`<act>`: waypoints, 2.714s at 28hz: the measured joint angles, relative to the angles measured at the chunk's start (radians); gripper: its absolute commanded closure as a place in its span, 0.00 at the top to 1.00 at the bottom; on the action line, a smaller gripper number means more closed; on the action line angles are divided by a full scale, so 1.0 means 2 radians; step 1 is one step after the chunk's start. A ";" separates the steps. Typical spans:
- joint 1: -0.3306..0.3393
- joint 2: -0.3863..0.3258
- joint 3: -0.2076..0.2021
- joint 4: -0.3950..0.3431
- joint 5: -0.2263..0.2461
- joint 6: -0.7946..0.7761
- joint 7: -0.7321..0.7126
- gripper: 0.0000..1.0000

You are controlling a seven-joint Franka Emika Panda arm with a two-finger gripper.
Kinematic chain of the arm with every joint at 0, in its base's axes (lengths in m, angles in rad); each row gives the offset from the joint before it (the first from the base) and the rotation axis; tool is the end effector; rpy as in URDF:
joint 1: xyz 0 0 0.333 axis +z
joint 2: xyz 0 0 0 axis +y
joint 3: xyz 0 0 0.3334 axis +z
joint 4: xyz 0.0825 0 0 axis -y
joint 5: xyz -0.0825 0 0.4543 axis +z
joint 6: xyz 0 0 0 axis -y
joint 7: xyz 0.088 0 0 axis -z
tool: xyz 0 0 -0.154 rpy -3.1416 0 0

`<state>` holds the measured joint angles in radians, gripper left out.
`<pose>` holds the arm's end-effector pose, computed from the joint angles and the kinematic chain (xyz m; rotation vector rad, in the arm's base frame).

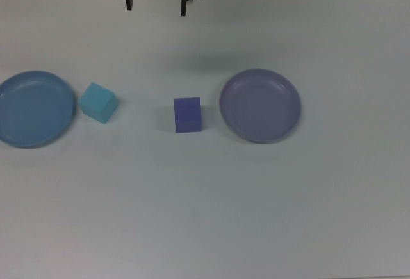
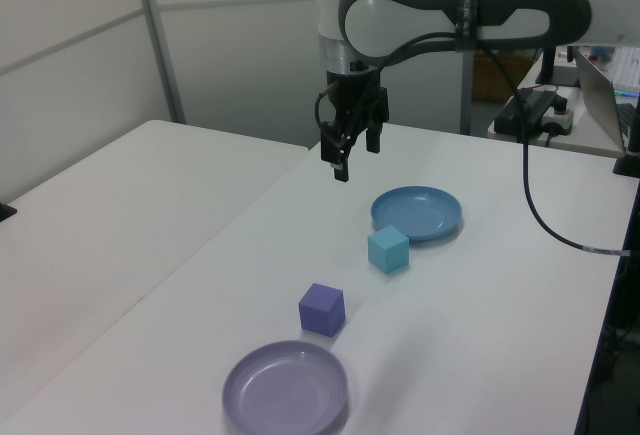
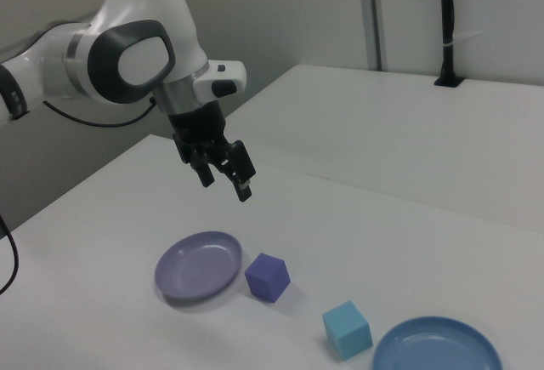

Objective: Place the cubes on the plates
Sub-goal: 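Lower the open gripper over the purple cube, then close the gripper on the purple cube, then carry the purple cube onto the lavender plate and lower it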

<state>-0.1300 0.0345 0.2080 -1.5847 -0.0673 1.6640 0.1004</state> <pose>0.6453 0.0388 0.5746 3.0848 -0.0277 0.0782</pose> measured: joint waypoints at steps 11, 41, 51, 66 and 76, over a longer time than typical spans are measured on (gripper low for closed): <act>0.002 0.046 0.001 -0.003 0.005 0.020 -0.036 1.00; 0.020 0.178 -0.002 -0.093 -0.061 0.259 0.018 1.00; 0.027 0.147 -0.002 -0.088 -0.063 0.238 0.024 1.00; 0.052 0.166 0.001 -0.093 -0.063 0.227 0.025 1.00; 0.053 0.174 -0.003 -0.093 -0.063 0.230 0.026 0.43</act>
<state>-0.0235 0.3821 0.2026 -1.7703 -0.1924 2.1235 0.1526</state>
